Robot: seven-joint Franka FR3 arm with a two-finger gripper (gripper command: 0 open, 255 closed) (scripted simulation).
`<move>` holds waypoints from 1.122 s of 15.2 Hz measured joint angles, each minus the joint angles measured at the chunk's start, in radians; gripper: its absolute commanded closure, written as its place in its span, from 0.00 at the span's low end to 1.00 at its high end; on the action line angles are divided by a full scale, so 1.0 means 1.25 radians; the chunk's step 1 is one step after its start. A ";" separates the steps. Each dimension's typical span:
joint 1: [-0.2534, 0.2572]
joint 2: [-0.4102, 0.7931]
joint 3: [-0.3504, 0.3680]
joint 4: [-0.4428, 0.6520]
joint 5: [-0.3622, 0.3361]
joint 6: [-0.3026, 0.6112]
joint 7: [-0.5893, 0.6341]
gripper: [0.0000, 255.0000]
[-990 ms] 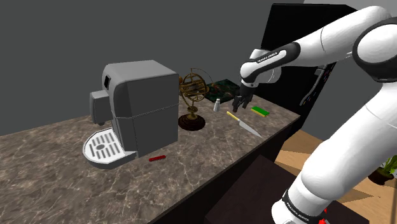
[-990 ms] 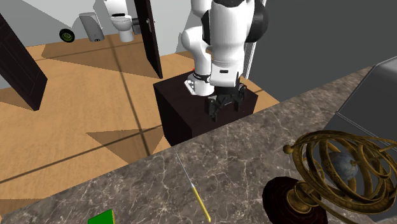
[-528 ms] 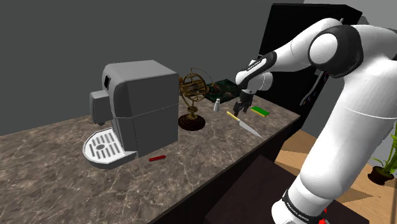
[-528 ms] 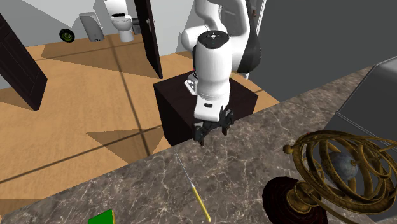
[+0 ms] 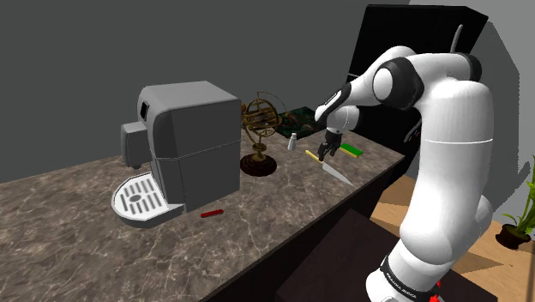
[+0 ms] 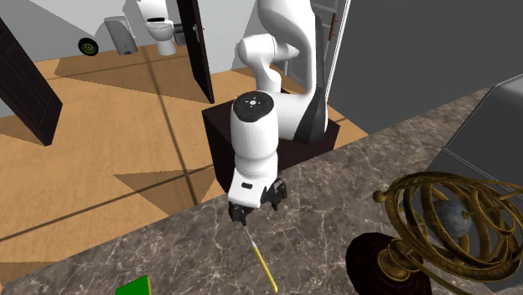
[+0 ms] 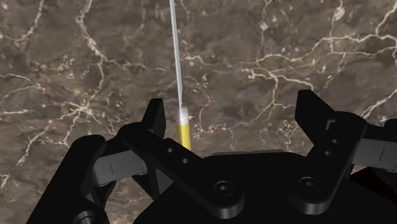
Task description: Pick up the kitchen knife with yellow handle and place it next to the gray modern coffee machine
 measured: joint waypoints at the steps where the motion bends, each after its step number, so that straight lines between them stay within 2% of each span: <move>1: -0.017 0.031 0.004 0.025 0.012 0.000 -0.017 0.00; 6: -0.060 0.130 0.024 0.088 0.047 0.025 -0.052 0.00; 11: -0.074 0.178 0.044 0.102 0.070 0.057 -0.066 0.00; 17: -0.078 0.185 0.047 0.103 0.074 0.063 -0.069 0.00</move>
